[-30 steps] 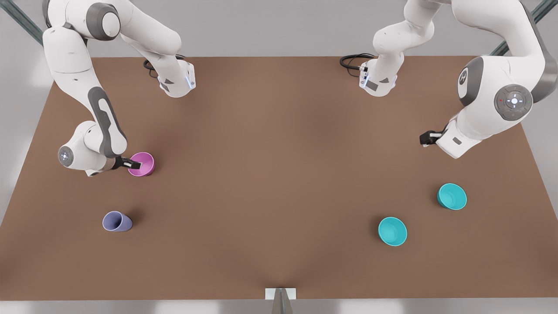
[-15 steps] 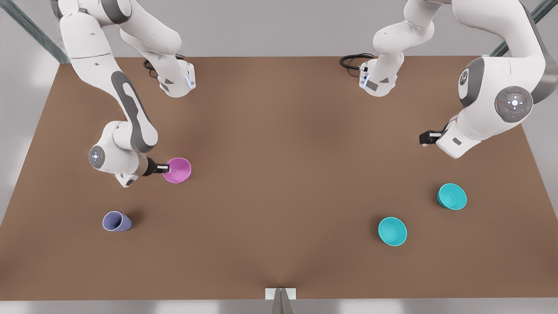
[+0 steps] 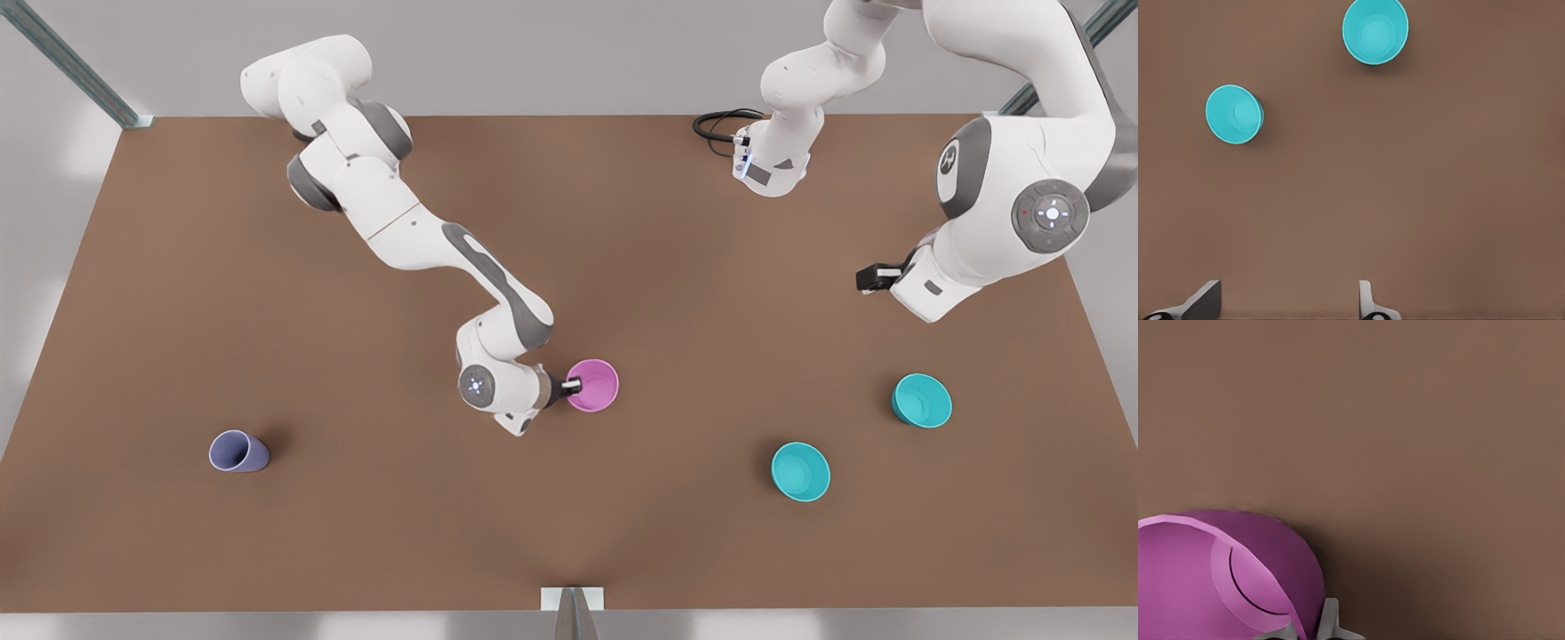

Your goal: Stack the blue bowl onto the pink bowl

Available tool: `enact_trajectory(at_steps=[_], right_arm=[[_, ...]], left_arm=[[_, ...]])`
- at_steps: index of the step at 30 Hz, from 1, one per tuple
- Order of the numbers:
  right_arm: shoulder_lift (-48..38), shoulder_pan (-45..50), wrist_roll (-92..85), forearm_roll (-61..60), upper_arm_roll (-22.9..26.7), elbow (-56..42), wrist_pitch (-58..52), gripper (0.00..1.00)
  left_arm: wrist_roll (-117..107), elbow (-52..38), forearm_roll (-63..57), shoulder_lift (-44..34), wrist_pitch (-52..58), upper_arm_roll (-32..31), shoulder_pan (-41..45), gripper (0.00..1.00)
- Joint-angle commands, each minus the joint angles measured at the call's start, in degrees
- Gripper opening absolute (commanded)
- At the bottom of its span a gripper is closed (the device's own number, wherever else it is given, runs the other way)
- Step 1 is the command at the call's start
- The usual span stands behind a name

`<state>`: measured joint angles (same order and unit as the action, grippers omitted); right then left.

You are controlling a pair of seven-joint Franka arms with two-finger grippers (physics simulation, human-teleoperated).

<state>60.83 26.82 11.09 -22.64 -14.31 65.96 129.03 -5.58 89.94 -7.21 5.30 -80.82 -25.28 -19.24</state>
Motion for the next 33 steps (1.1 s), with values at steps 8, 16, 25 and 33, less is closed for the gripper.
enact_trajectory(at_steps=[8,16,25,33], right_arm=[[-8.3,-1.9,19.7,0.1,6.7,-7.0,-32.3,1.00],[-36.9,-22.2,-6.3,28.0,6.7,-7.1,-67.1,1.00],[-55.5,-24.0,-16.8,31.3,8.7,7.5,-60.0,1.00],[-54.9,-23.7,-16.8,31.3,9.3,7.5,-60.7,1.00]], left_arm=[[-0.1,0.0,0.4,0.7,0.8,-0.2,0.0,1.00],[0.2,-22.5,-1.6,38.2,-31.4,0.6,-1.1,1.00],[-7.1,-21.4,0.8,48.7,-47.5,3.0,2.5,1.00],[-7.2,-20.2,0.9,51.7,-47.5,5.0,3.7,1.00]])
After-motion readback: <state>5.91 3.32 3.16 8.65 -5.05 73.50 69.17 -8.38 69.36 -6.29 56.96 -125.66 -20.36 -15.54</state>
